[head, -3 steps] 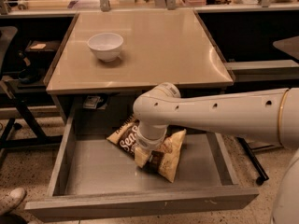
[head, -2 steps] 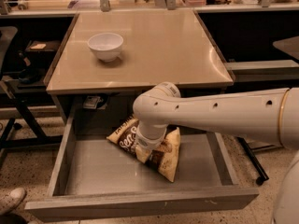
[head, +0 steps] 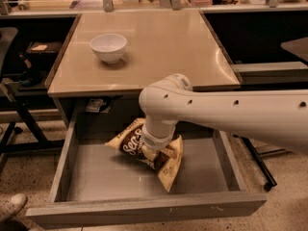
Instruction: Pick brown chip bag from top drawer and place on counter
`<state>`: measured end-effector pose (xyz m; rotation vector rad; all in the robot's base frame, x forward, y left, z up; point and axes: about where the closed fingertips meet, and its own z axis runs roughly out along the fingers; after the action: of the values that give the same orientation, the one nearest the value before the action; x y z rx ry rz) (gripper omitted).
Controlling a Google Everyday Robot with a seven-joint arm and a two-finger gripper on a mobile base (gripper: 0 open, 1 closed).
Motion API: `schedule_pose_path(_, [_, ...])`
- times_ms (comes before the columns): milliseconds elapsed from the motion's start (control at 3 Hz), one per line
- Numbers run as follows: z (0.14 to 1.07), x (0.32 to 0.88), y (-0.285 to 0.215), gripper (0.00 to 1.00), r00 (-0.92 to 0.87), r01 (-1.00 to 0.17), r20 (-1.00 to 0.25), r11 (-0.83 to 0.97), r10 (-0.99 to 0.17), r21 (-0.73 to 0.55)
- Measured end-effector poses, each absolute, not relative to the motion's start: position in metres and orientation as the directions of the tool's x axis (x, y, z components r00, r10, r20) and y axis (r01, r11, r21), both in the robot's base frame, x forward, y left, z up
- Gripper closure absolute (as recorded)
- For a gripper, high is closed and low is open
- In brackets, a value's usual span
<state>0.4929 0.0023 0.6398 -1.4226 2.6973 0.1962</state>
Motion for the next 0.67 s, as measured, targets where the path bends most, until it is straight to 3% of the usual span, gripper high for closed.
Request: schedule_pose_path(667, [0.732, 0.467, -0.036, 1.0, -0.601, -0.796, -0.21, 0.601, -0.771, 0.068])
